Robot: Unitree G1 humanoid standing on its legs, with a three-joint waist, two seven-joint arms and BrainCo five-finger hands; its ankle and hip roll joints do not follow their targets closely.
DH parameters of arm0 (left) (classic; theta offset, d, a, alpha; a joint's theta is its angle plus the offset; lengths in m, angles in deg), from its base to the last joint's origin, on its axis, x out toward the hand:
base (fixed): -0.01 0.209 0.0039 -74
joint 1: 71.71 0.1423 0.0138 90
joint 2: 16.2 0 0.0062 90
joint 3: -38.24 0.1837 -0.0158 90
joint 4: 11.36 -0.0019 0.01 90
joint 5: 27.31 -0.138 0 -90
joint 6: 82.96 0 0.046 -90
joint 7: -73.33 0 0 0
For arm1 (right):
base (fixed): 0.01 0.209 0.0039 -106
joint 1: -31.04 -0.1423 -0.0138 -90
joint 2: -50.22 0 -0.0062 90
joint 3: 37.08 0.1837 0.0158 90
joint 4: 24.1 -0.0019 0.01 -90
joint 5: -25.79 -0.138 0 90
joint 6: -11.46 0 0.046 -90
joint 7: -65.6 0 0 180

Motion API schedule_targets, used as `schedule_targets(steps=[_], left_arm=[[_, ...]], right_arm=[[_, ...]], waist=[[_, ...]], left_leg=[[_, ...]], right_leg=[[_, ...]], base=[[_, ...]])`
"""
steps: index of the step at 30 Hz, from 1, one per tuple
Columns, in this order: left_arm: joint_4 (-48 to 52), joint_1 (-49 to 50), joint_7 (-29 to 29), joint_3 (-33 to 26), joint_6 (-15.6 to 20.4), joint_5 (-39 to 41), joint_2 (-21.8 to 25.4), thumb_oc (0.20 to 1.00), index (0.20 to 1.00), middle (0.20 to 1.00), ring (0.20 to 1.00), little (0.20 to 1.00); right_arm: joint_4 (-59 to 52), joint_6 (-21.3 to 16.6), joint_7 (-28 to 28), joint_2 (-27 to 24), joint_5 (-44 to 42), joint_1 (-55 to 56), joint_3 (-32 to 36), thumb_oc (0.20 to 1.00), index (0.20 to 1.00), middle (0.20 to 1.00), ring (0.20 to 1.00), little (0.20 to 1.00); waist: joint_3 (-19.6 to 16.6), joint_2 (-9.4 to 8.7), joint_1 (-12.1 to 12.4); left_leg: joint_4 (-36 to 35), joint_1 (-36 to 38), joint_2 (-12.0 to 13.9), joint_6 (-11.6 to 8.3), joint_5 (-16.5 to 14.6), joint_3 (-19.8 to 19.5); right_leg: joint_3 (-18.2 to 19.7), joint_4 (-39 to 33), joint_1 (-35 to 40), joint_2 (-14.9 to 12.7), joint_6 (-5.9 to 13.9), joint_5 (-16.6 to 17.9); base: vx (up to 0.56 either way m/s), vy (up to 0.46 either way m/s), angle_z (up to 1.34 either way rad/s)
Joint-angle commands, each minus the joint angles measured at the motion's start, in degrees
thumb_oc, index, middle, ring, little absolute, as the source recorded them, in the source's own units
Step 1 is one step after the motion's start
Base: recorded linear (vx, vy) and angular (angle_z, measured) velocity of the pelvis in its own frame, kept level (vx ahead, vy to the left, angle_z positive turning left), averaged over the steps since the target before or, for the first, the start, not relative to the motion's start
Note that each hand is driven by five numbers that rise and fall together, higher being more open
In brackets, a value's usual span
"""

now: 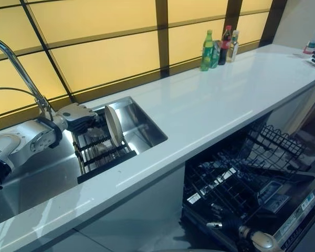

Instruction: Pick up plates and place into dishwasher.

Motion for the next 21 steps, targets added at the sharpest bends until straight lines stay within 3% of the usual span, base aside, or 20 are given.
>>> schedule_targets(steps=[1,8,11,14,21], left_arm=[[-0.8,-5.4,1.9,-5.1,-0.3,1.6,4.1,0.2,0.2,0.2,0.2,0.2],[1.0,-7.8,0.2,-3.3,-1.5,2.5,4.5,0.2,0.2,0.2,0.2,0.2],[0.9,-6.9,0.4,-4.1,-1.8,3.7,5.2,0.2,0.2,0.2,0.2,0.2],[1.2,-3.4,1.4,-7.3,-2.0,4.2,5.6,0.2,0.2,0.2,0.2,0.2],[-0.1,6.0,3.2,-14.8,-1.0,3.6,6.4,0.2,0.2,0.2,0.2,0.2]], right_arm=[[-3.5,-3.6,0.0,-0.4,-3.2,-2.5,-1.1,1.0,1.0,1.0,1.0,1.0],[-4.2,-3.5,-0.1,-0.5,-4.1,-2.9,-1.2,1.0,1.0,1.0,1.0,1.0],[-8.1,-3.8,-6.1,-1.6,-6.6,-2.6,-1.3,1.0,1.0,1.0,1.0,1.0],[-15.4,-4.9,-10.7,-4.0,-12.1,-2.2,-0.5,1.0,1.0,1.0,1.0,1.0],[-23.7,-8.8,-11.1,-9.7,-19.0,-3.1,6.4,1.0,1.0,1.0,1.0,1.0]], waist=[[0.6,-0.15,0.4],[0.2,-0.12,0.2],[0.3,-0.21,0.2],[0.4,-0.53,0.3],[0.5,-0.81,0.1]], left_leg=[[0.5,-0.4,-6.0,4.14,-3.4,3.0],[0.5,-0.2,-5.8,4.12,-3.5,3.4],[0.5,-0.1,-5.8,4.11,-3.5,3.4],[0.5,-0.1,-5.8,4.08,-3.3,3.3],[0.5,-0.1,-5.7,4.18,-3.2,3.5]], right_leg=[[0.6,0.3,2.0,-2.3,6.47,-3.8],[0.7,0.3,2.2,-2.2,6.4,-3.8],[0.7,0.3,2.2,-2.2,6.38,-3.7],[0.6,0.3,2.2,-2.2,6.31,-3.7],[0.7,0.3,2.0,-2.2,6.39,-3.5]], base=[[0.0,0.0,0.0],[0.0,0.0,0.0],[0.0,0.0,0.0],[0.0,0.0,0.0],[0.0,0.0,0.0]])
